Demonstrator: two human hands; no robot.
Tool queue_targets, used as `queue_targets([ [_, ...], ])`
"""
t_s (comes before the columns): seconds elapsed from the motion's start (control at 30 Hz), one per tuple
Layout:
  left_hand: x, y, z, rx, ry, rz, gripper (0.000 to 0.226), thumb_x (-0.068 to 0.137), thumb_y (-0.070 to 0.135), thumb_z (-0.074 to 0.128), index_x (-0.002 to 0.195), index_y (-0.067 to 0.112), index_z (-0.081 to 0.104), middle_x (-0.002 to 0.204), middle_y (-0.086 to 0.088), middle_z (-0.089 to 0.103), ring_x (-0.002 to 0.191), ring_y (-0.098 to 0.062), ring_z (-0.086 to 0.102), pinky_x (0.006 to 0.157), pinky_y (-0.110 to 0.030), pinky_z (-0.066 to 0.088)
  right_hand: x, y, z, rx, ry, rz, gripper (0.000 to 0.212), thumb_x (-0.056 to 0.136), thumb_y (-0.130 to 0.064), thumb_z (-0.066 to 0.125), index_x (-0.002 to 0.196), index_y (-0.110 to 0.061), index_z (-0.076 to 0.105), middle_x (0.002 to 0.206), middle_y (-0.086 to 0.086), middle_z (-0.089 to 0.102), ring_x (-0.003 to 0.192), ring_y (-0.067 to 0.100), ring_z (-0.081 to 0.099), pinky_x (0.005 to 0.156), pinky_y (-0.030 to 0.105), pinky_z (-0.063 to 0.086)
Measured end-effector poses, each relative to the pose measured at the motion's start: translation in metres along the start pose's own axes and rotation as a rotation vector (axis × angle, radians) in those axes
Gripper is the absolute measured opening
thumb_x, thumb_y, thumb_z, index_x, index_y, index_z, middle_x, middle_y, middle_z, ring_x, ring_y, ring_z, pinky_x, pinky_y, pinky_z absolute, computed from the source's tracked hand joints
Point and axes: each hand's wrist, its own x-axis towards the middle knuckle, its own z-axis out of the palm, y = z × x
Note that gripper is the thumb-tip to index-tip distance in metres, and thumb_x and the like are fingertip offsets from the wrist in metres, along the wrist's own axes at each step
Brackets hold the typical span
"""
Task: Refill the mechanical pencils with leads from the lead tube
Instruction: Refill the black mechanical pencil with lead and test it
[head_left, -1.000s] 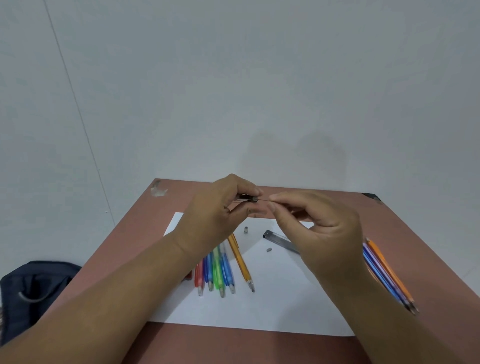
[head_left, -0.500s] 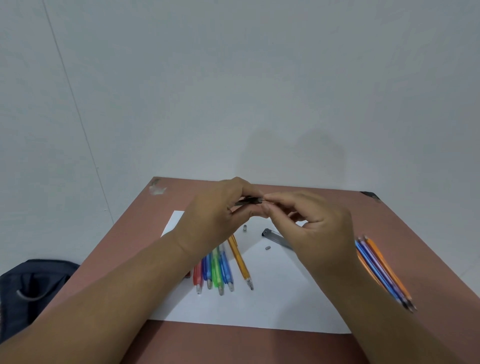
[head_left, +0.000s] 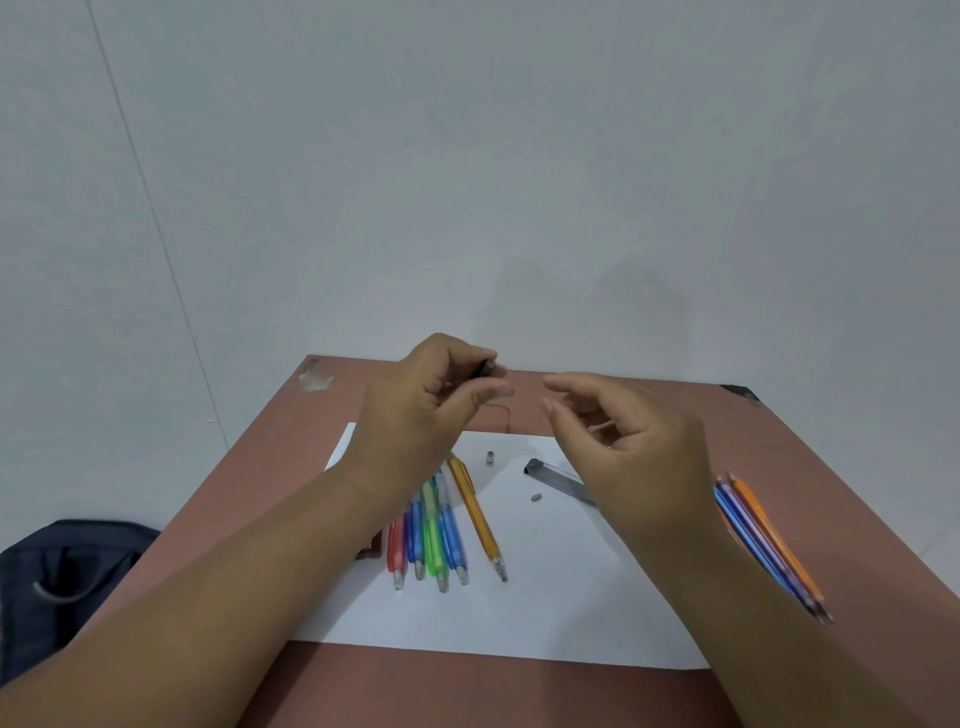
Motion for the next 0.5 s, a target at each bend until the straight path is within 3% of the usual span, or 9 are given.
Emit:
queue_targets([
  [0.1, 0.001, -0.003, -0.002, -0.036, 0.034, -0.036, 0.02, 0.087, 0.028, 0.072, 0.099, 0.038, 0.06, 0.096, 0.013, 0.074, 0.095, -0.005, 0.071, 0.086, -0.025, 0.057, 0.001, 0.003, 0.002, -0.05, -0.038, 0.048, 0.017, 0.091, -0.013, 0.071, 0.103, -0.024, 0.078, 0.085, -0.016, 0.071, 0.082, 0.003, 0.065, 0.067, 0.008, 0.049],
  [0.2, 0.003, -0.006, -0.005, 0.034, 0.073, -0.014, 0.017, 0.091, 0.026, 0.07, 0.102, 0.037, 0.062, 0.098, 0.016, 0.073, 0.098, -0.005, 0.07, 0.087, -0.033, 0.059, 0.005, 0.009, 0.001, -0.26, -0.306, 0.158, 0.012, 0.093, -0.024, 0.068, 0.094, -0.034, 0.075, 0.089, -0.021, 0.064, 0.088, 0.003, 0.059, 0.072, 0.013, 0.044],
  [0.27, 0.004, -0.008, -0.008, 0.091, 0.089, 0.002, 0.014, 0.093, 0.027, 0.068, 0.105, 0.032, 0.064, 0.098, 0.018, 0.072, 0.097, -0.004, 0.069, 0.085, -0.031, 0.058, 0.009, 0.011, 0.001, -0.415, -0.562, 0.195, 0.013, 0.097, -0.03, 0.065, 0.099, -0.035, 0.076, 0.096, -0.02, 0.06, 0.097, 0.003, 0.054, 0.08, 0.019, 0.042],
  [0.37, 0.005, -0.012, -0.011, 0.141, 0.06, 0.002, 0.017, 0.093, 0.03, 0.067, 0.11, 0.027, 0.066, 0.096, 0.021, 0.069, 0.094, -0.002, 0.067, 0.083, -0.023, 0.055, 0.012, 0.011, 0.005, -0.542, -0.824, 0.211, 0.02, 0.099, -0.029, 0.062, 0.113, -0.035, 0.075, 0.102, -0.02, 0.058, 0.084, 0.001, 0.05, 0.067, 0.005, 0.033],
  [0.43, 0.007, -0.014, -0.012, 0.174, 0.016, 0.014, 0.017, 0.094, 0.028, 0.067, 0.11, 0.026, 0.066, 0.096, 0.024, 0.065, 0.095, 0.0, 0.063, 0.082, -0.018, 0.052, 0.011, 0.013, 0.007, -0.561, -0.841, 0.207, 0.02, 0.099, -0.027, 0.062, 0.111, -0.034, 0.076, 0.094, -0.024, 0.054, 0.081, 0.001, 0.046, 0.063, 0.002, 0.032],
  [0.5, 0.008, -0.017, -0.012, 0.207, -0.032, 0.022, 0.016, 0.095, 0.026, 0.066, 0.111, 0.025, 0.064, 0.097, 0.025, 0.062, 0.097, 0.0, 0.061, 0.083, -0.014, 0.05, 0.009, 0.016, 0.005, -0.529, -0.803, 0.238, 0.018, 0.099, -0.02, 0.062, 0.102, -0.03, 0.077, 0.085, -0.027, 0.049, 0.089, 0.0, 0.046, 0.073, 0.01, 0.043],
])
